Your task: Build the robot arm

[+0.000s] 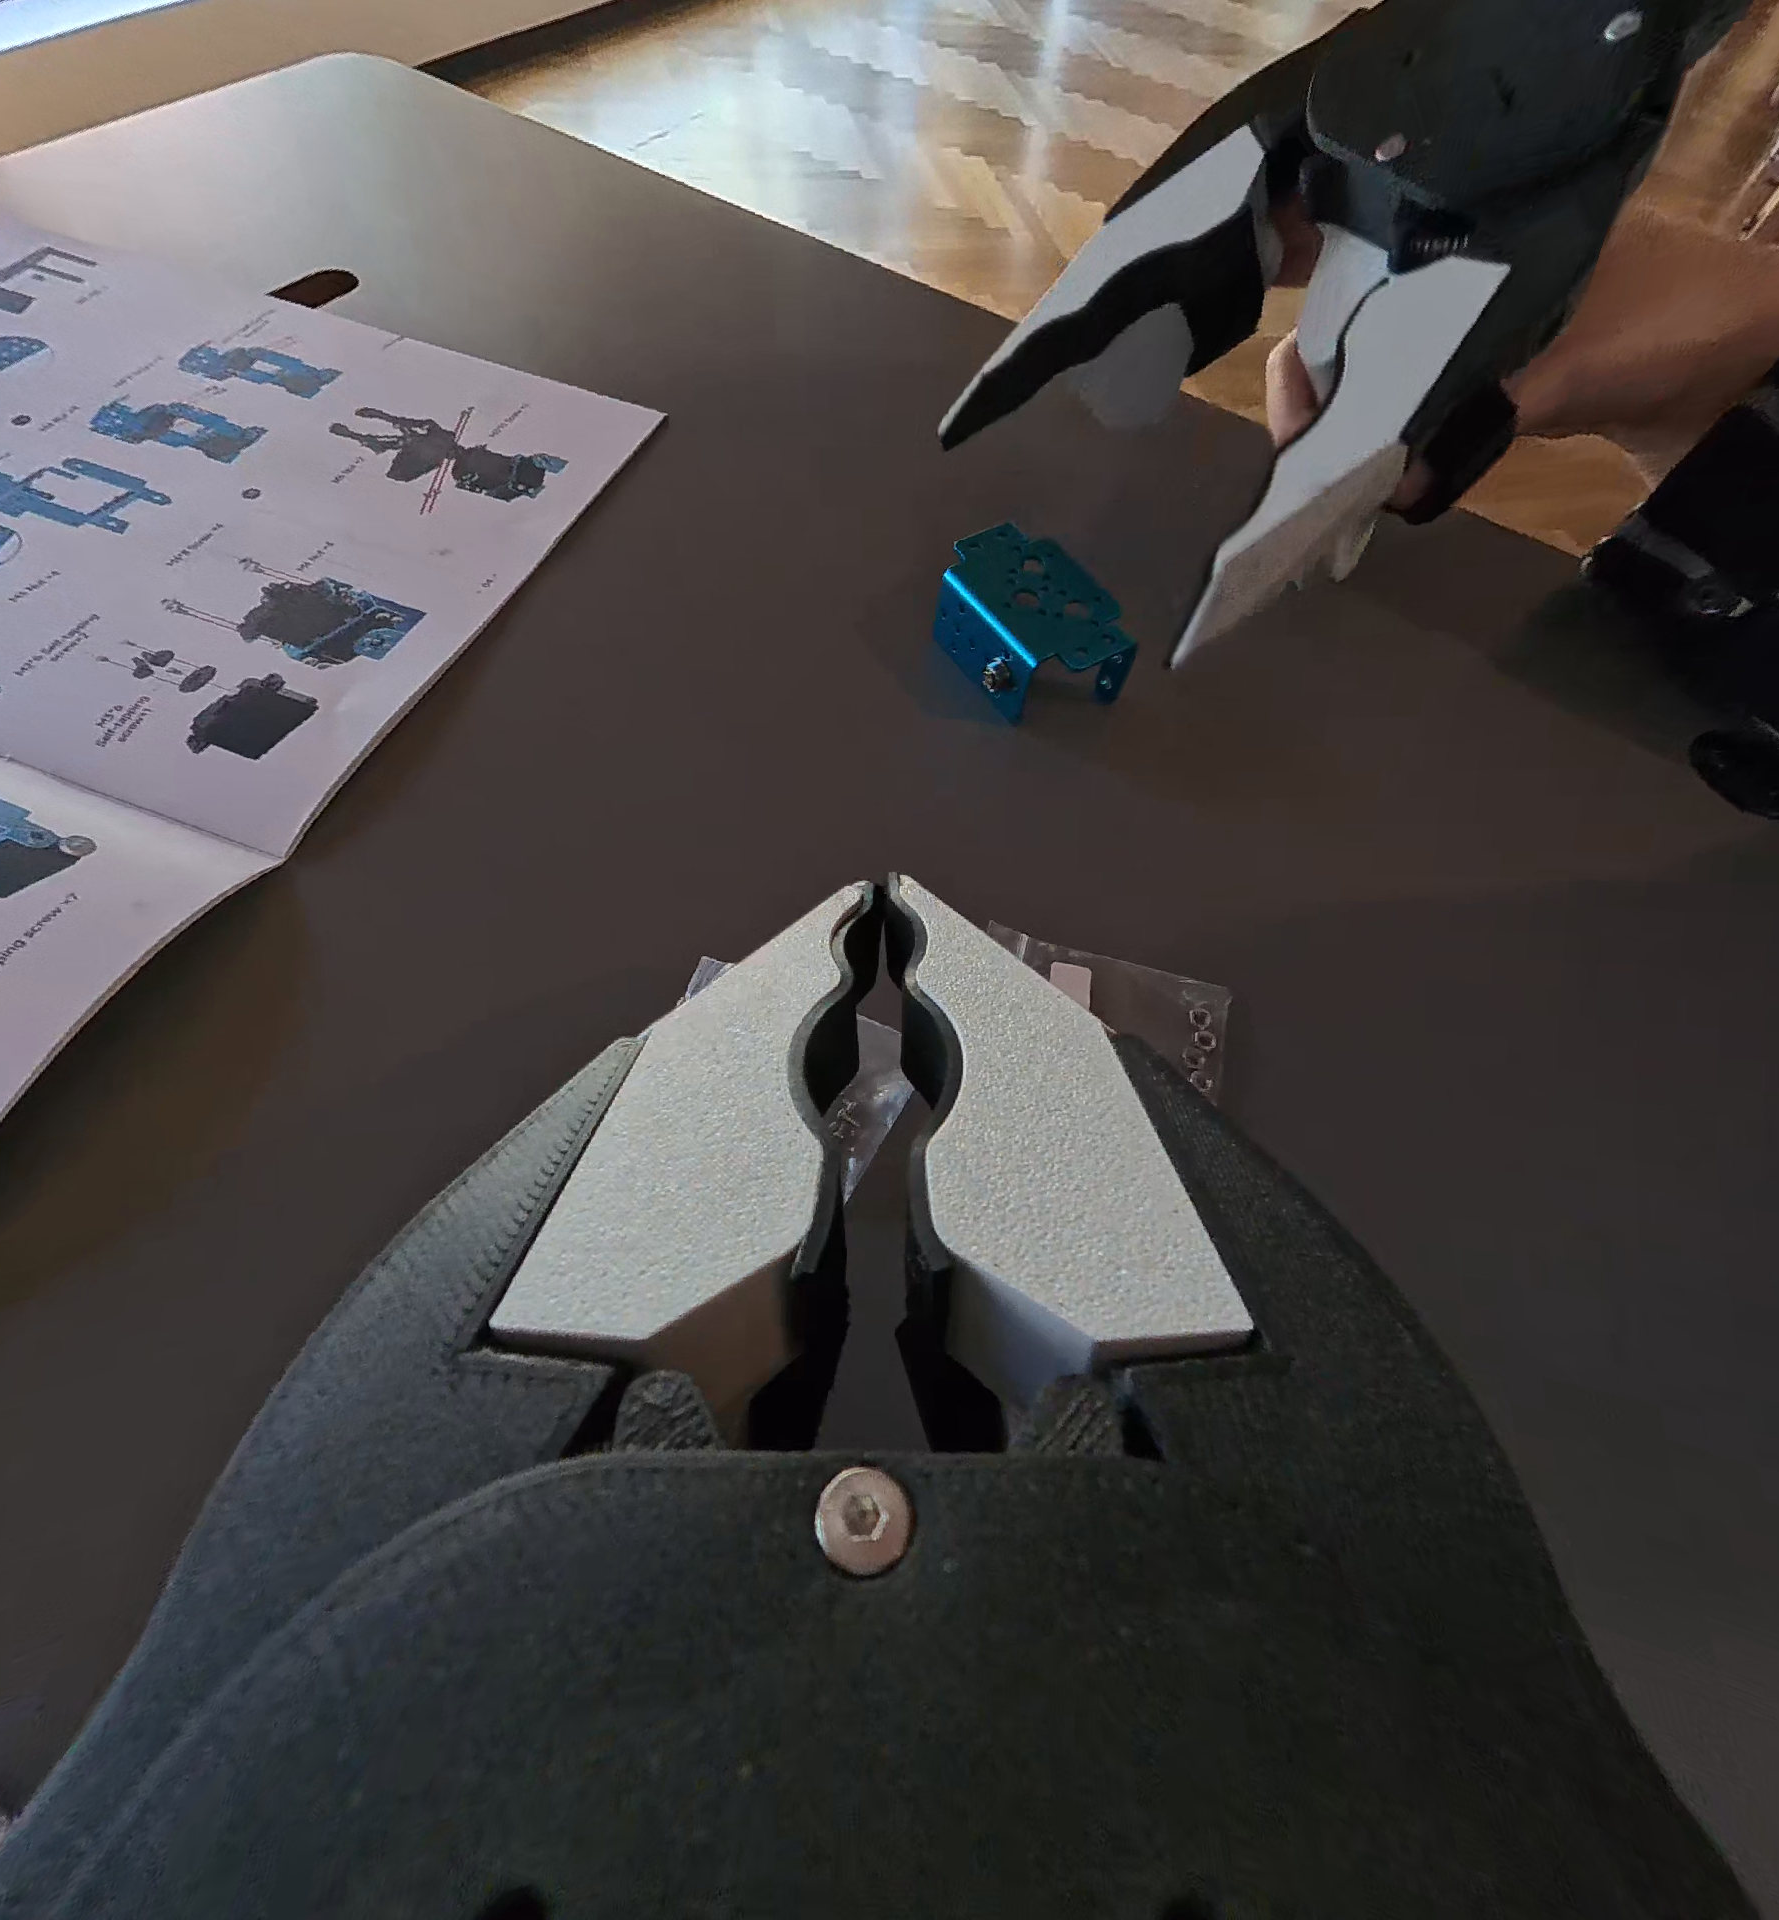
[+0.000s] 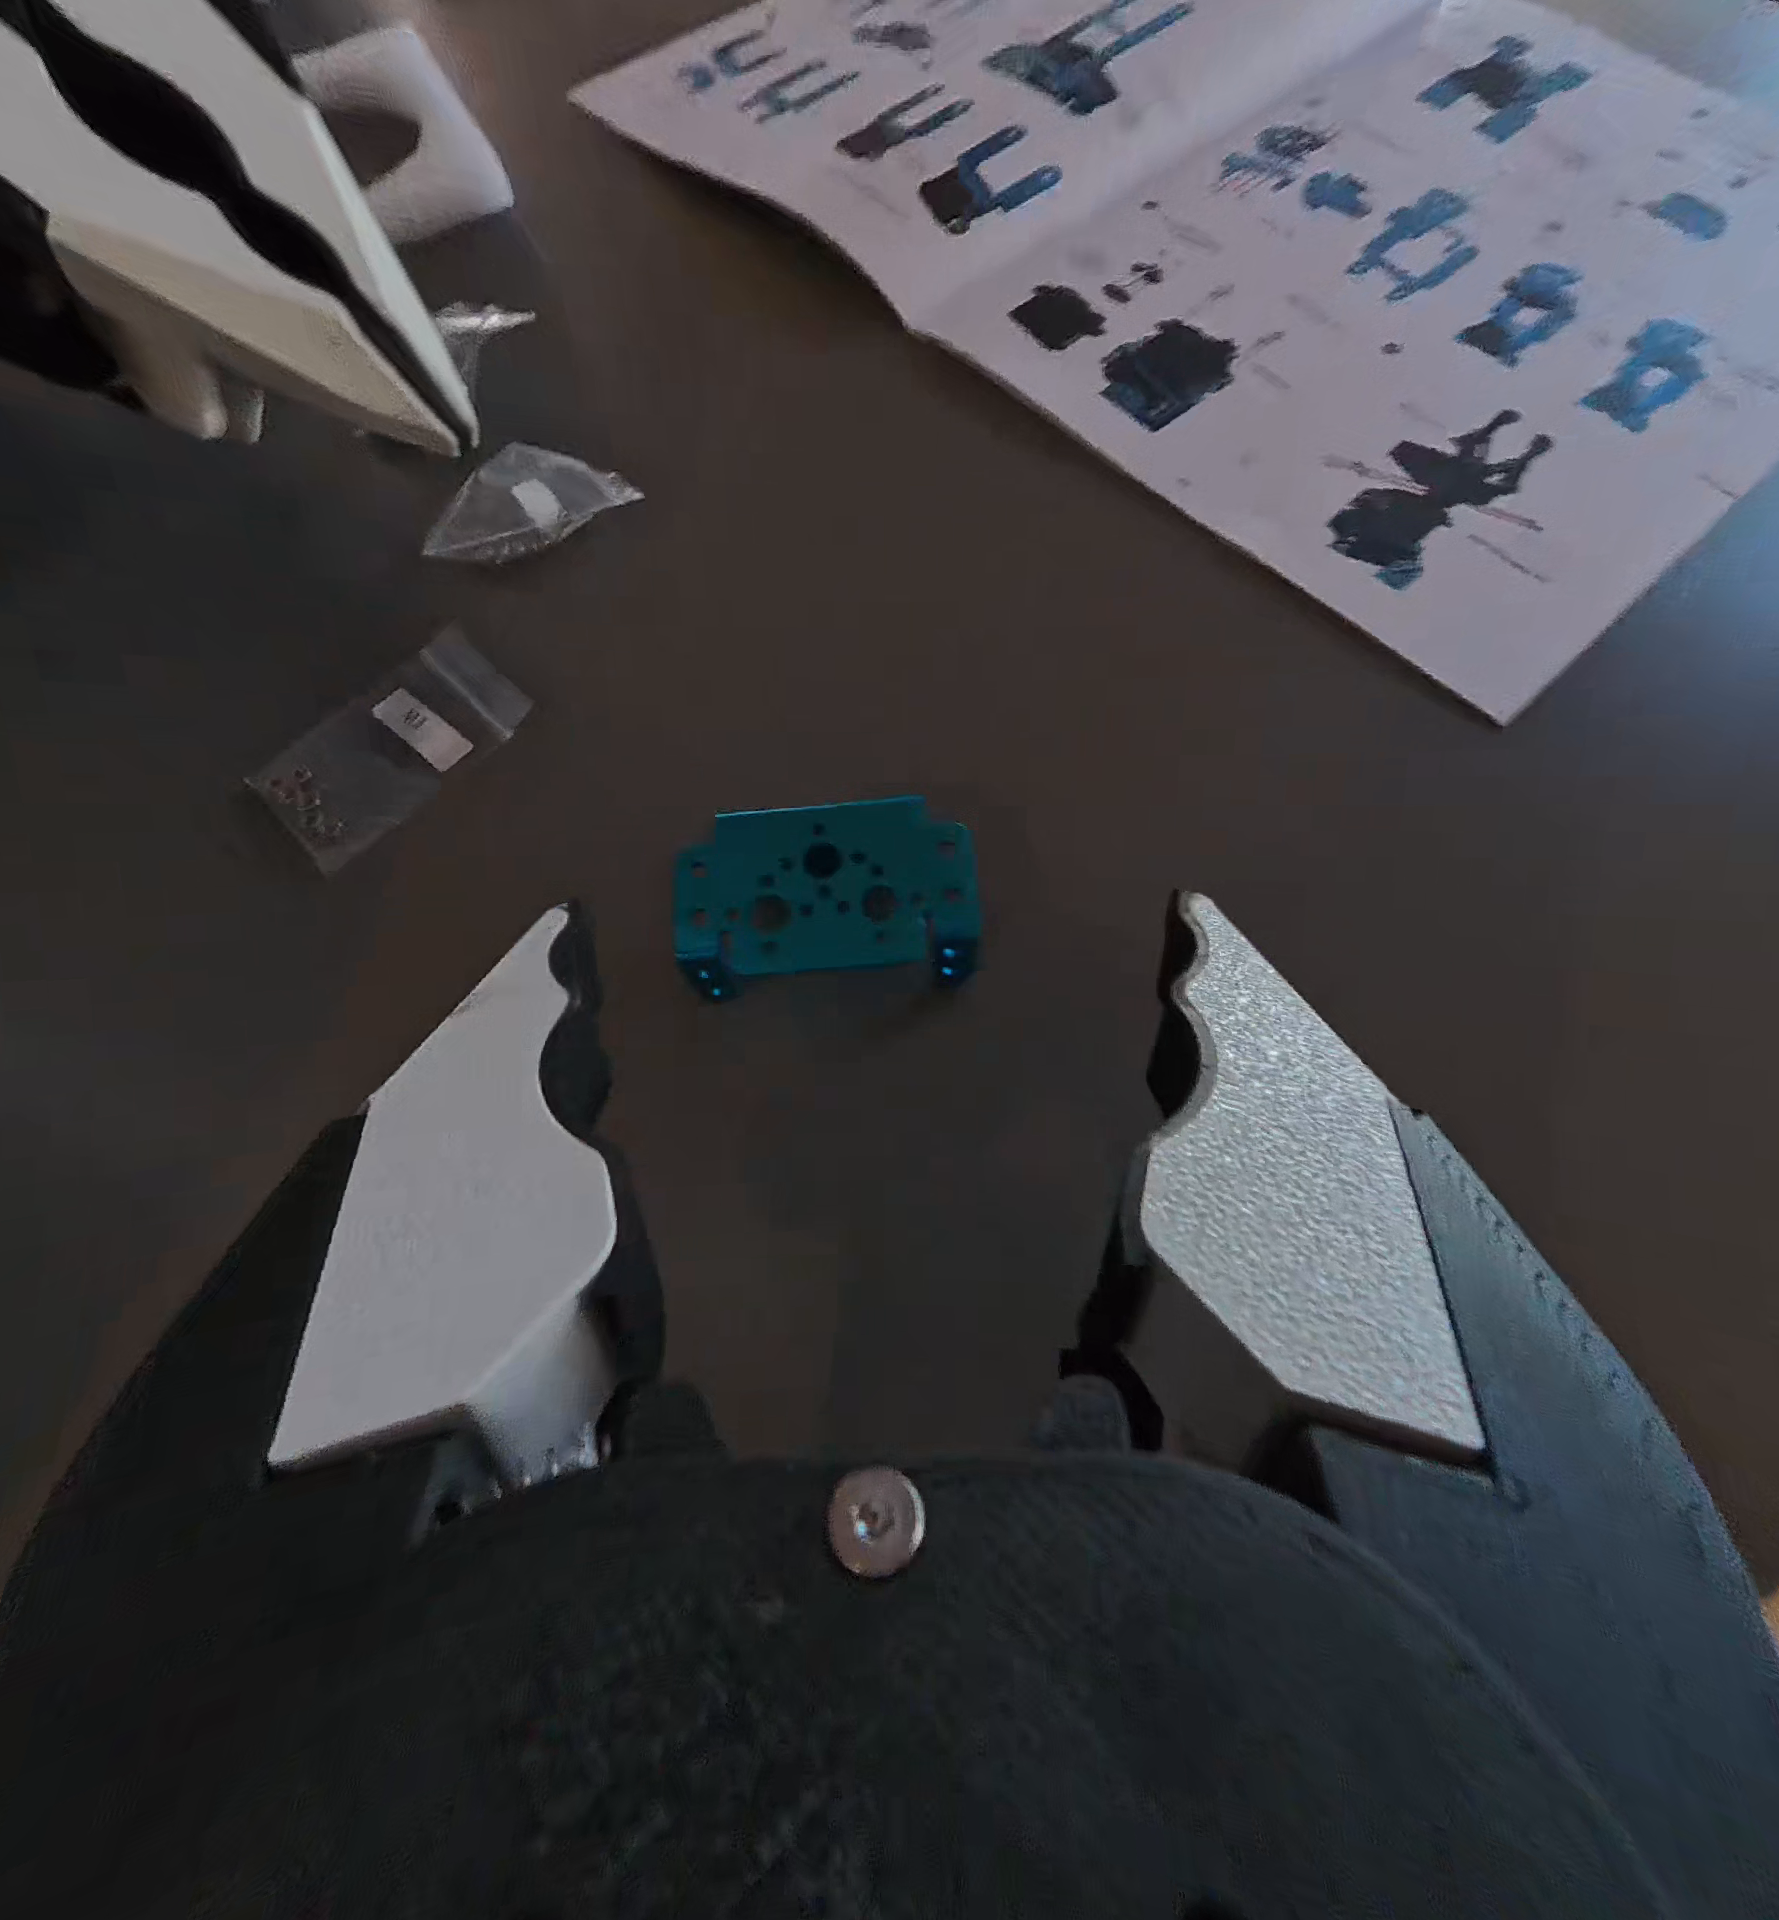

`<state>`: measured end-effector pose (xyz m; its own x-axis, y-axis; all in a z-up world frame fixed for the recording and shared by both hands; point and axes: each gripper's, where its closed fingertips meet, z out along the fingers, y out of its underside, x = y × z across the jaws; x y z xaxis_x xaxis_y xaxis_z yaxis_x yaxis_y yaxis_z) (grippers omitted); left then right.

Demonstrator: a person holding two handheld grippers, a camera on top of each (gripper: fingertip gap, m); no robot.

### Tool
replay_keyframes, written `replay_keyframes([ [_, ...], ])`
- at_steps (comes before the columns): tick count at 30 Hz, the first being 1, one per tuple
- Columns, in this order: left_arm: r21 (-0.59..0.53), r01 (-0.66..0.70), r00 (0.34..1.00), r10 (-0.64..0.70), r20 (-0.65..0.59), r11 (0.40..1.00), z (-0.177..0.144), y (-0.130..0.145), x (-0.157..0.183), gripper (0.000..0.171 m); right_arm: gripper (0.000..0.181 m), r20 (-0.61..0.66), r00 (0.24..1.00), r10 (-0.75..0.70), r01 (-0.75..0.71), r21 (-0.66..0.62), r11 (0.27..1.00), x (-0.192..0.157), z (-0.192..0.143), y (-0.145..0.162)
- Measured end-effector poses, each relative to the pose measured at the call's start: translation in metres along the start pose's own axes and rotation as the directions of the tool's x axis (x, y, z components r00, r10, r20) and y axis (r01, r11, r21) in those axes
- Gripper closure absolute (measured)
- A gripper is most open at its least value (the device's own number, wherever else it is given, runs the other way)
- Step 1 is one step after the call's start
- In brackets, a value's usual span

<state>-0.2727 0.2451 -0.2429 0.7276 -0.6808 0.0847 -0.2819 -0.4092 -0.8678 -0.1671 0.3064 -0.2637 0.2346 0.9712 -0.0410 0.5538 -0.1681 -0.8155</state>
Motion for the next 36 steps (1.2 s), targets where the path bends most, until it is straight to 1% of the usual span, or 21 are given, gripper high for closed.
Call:
replay_keyframes([
  [2,-0.005,-0.001,1.0,0.001,0.006,1.0,0.001,0.002,-0.002,0.171,0.074,0.022,1.0,-0.021,0.022,-0.044,0.999,-0.012,0.009,0.001],
  [4,-0.008,0.004,1.0,-0.004,0.01,1.0,0.001,0.003,-0.004,0.171,0.082,-0.002,0.998,-0.07,0.07,-0.096,0.993,-0.011,0.012,0.008],
  [6,-0.007,0.012,1.0,-0.011,0.008,1.0,0.001,0.003,-0.005,0.171,0.098,0.002,0.996,-0.093,0.093,-0.118,0.989,-0.009,0.013,0.014],
  [8,-0.007,0.012,1.0,-0.012,0.008,1.0,0.001,0.003,-0.005,0.171,0.115,0.047,0.996,-0.077,0.082,-0.12,0.989,-0.012,0.013,0.02],
  [13,-0.009,0.005,1.0,-0.005,0.003,1.0,0.002,0.002,-0.003,0.171,0.116,0.058,0.996,-0.072,0.077,-0.091,0.993,-0.007,0.011,0.022],
  [20,-0.025,0.009,1.0,-0.009,-0.005,1.0,0.004,0.006,-0.002,0.171,0.115,0.071,0.994,-0.078,0.085,-0.09,0.992,-0.008,0.011,0.023],
  [36,-0.023,0.004,1.0,-0.005,-0.01,1.0,0.004,0.005,0.001,0.171,0.115,0.074,0.994,-0.08,0.087,-0.089,0.992,-0.008,0.01,0.023],
])
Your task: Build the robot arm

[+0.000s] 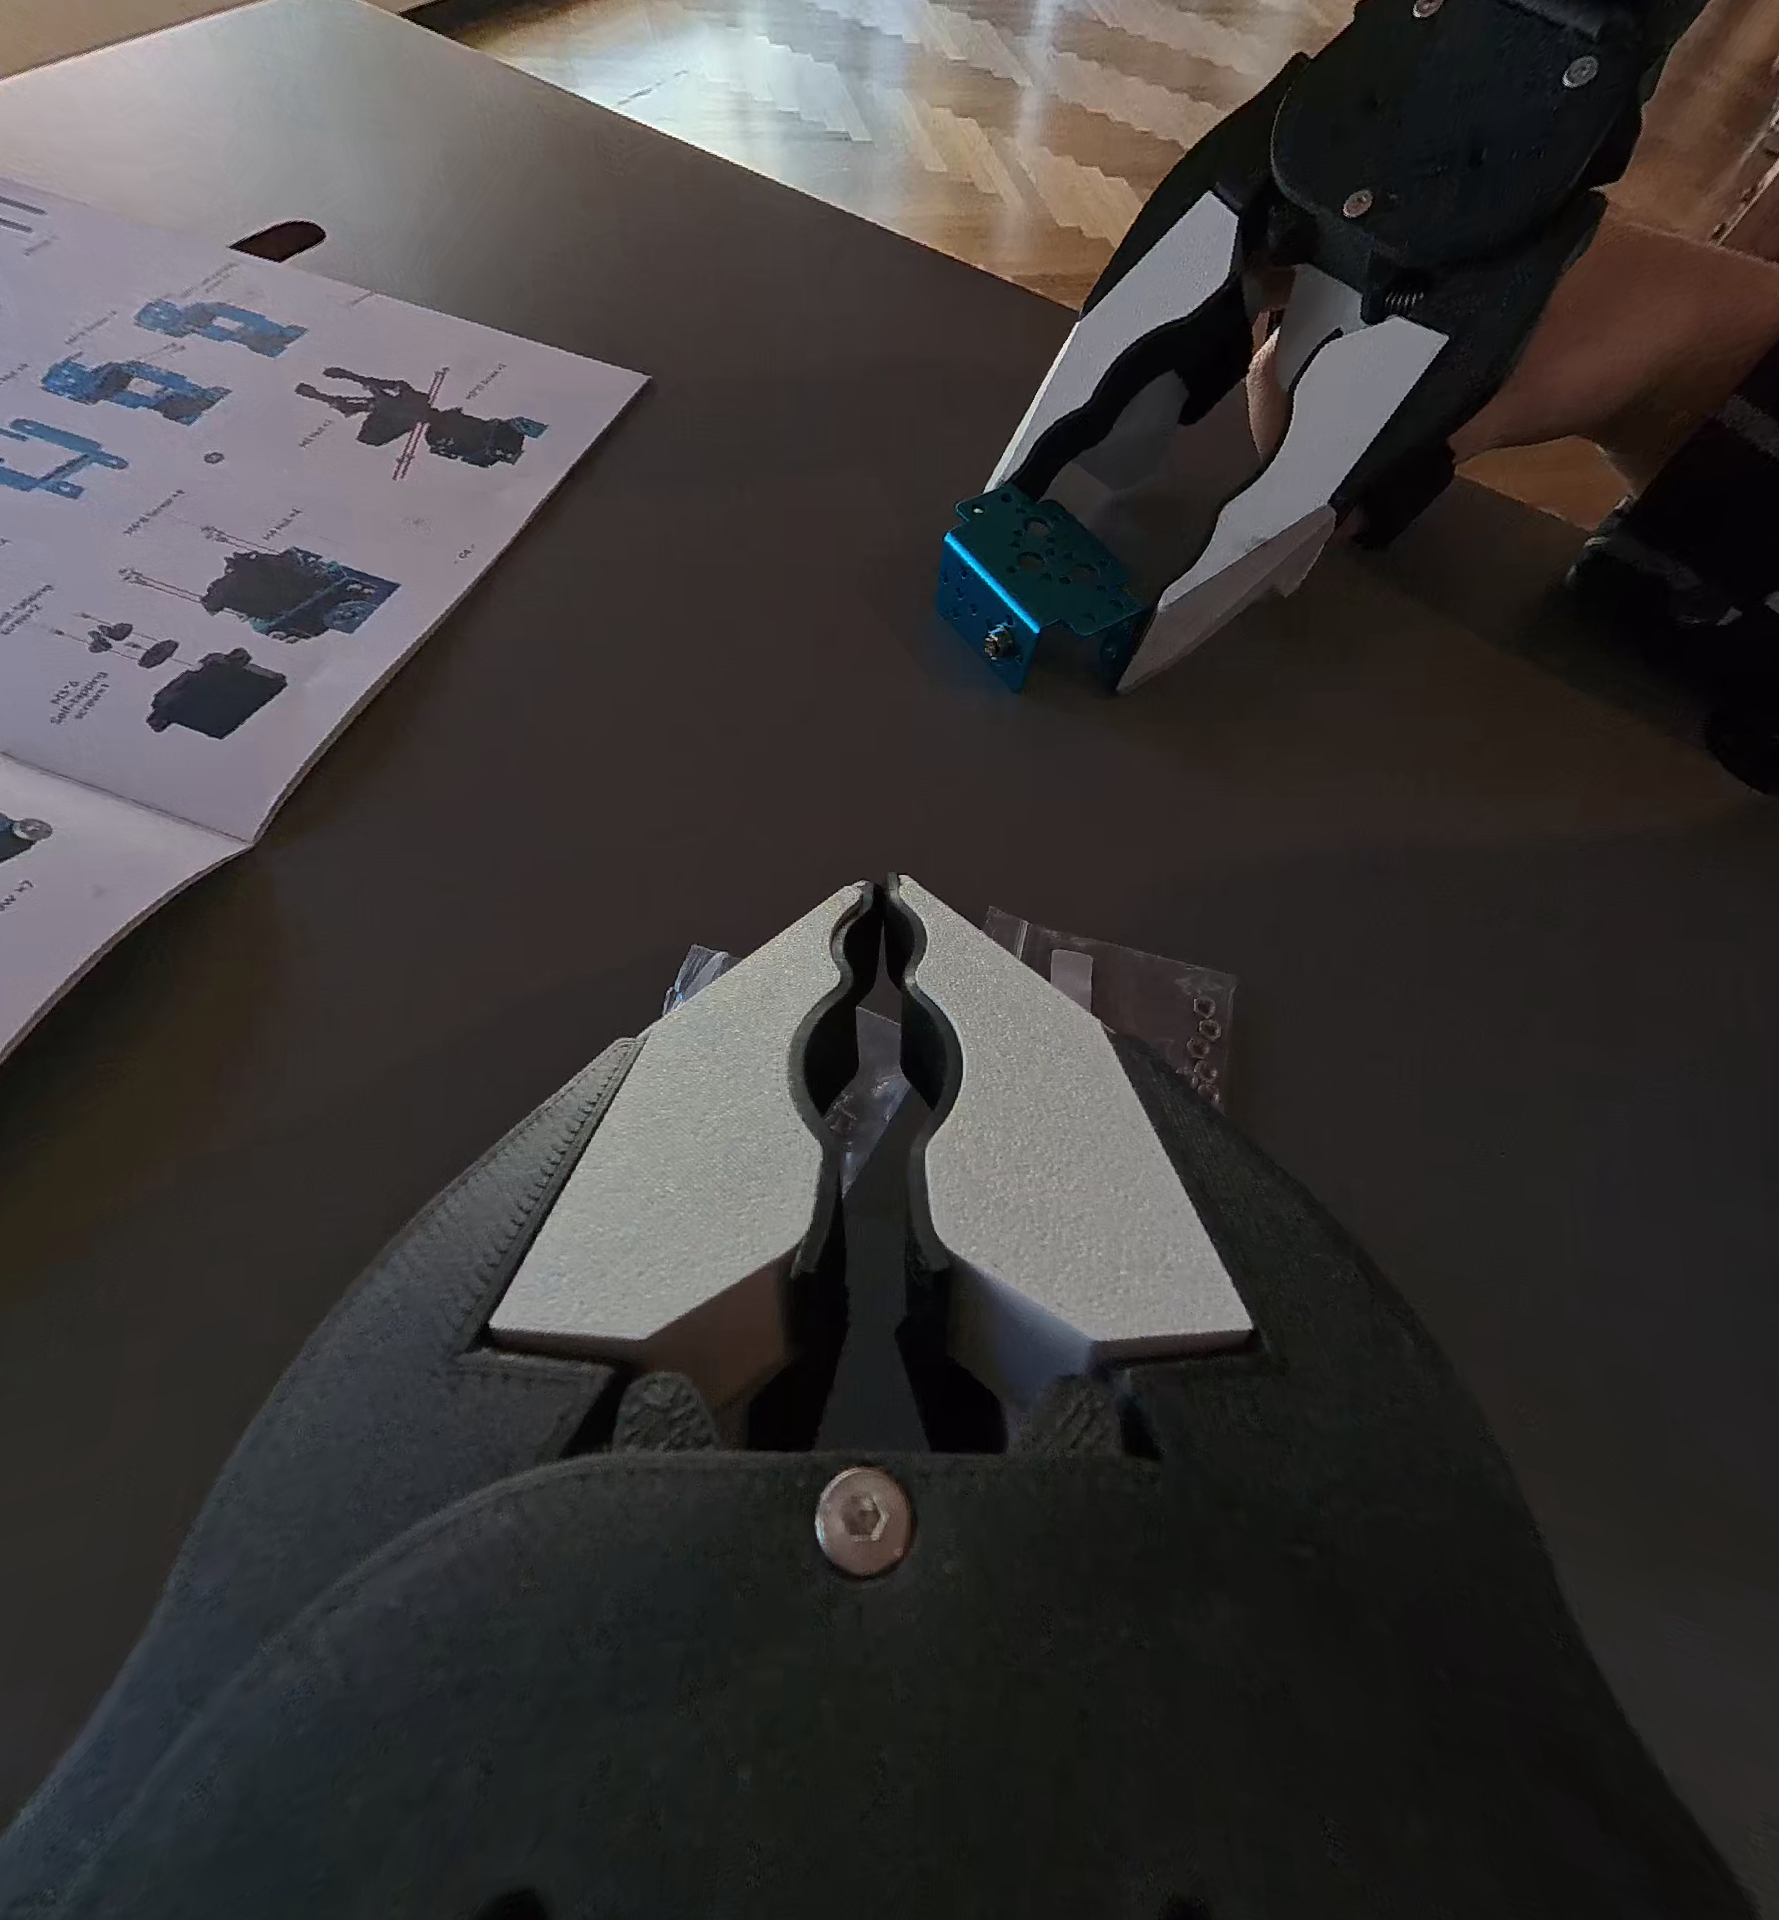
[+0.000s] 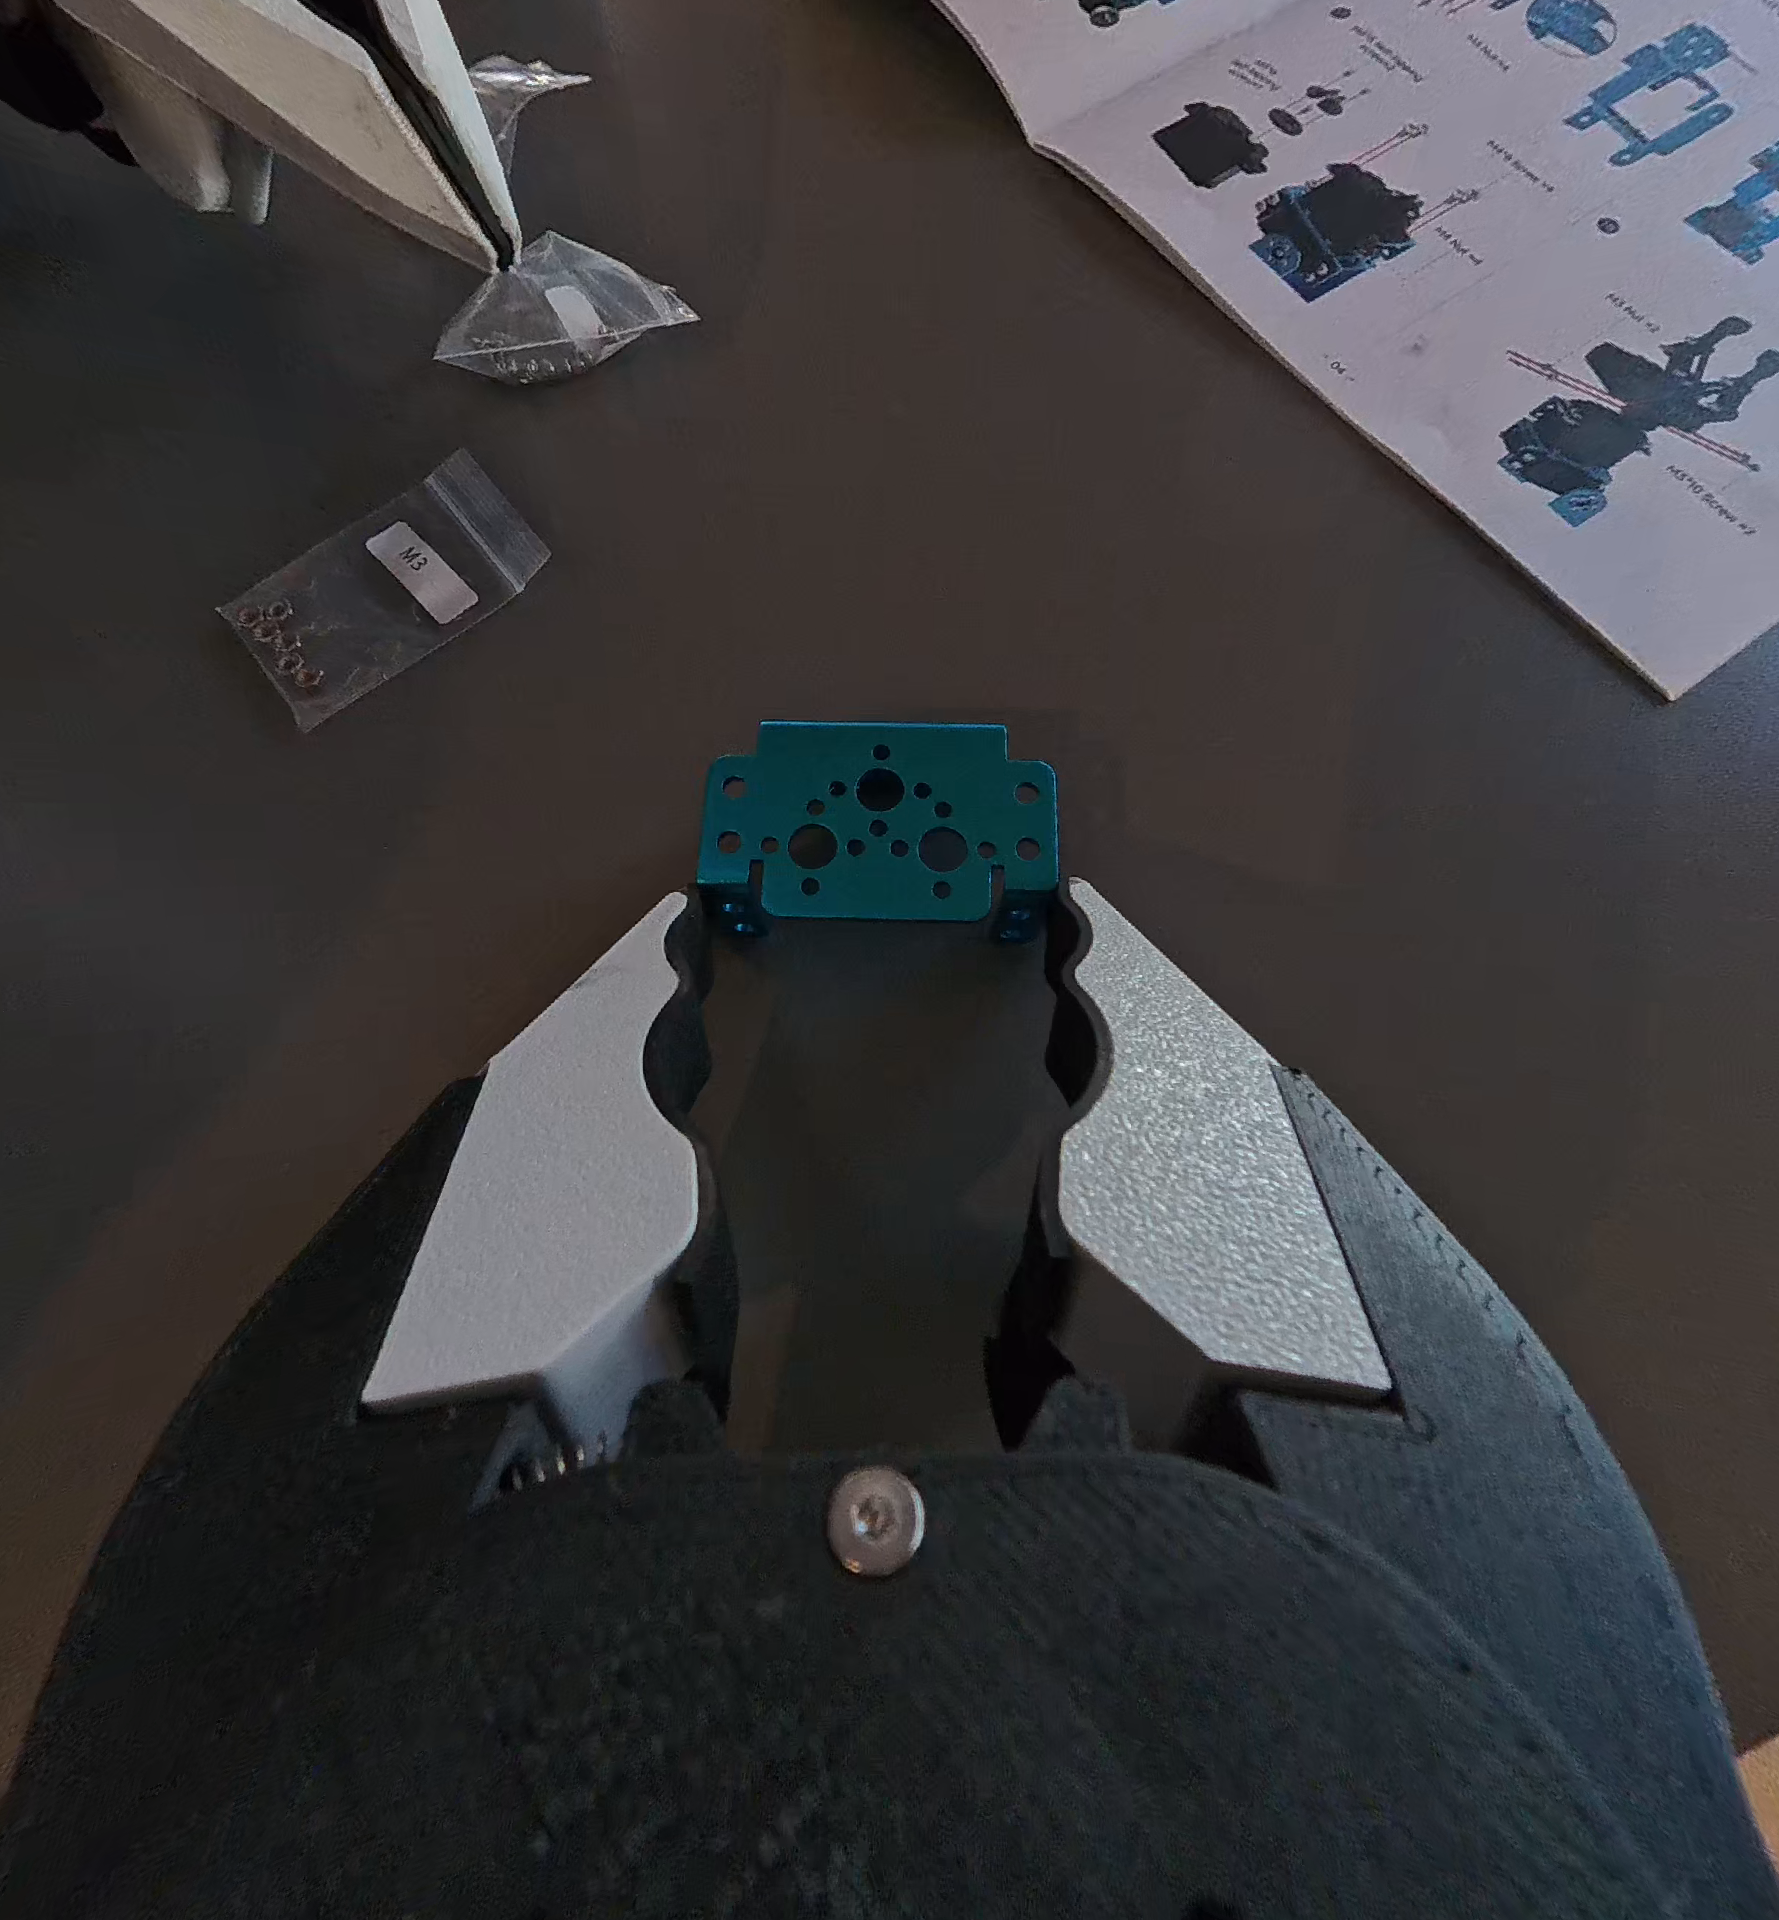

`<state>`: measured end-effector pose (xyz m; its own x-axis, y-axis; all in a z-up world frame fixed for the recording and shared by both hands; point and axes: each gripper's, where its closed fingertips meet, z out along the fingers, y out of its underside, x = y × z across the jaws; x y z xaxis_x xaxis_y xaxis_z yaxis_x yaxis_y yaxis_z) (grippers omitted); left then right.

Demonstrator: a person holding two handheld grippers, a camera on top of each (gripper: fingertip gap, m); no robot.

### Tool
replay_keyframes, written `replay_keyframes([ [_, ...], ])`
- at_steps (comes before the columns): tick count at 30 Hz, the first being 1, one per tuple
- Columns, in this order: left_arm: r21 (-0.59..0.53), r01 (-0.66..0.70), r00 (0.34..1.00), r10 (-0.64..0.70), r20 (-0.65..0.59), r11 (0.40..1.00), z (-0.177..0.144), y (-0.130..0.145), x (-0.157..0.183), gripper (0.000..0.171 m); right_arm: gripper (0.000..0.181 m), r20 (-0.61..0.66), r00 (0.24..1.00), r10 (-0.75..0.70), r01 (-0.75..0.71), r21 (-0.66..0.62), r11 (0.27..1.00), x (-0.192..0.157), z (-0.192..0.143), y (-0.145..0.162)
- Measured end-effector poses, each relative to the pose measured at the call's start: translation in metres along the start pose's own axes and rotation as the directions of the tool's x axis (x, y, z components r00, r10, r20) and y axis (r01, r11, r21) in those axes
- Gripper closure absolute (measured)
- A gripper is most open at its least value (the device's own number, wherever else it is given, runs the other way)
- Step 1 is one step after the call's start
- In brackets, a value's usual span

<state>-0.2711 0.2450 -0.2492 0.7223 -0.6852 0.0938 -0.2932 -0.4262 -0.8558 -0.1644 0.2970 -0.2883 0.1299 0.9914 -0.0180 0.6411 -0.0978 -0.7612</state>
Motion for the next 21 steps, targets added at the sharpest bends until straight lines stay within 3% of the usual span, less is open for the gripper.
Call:
replay_keyframes([
  [21,-0.03,-0.025,1.0,0.025,0.001,0.999,-0.0014,0.0022,0.0023,0.171,0.115,0.004,1.0,-0.004,0.004,0.0,1.0,0.0003,0.0001,0.0],
])
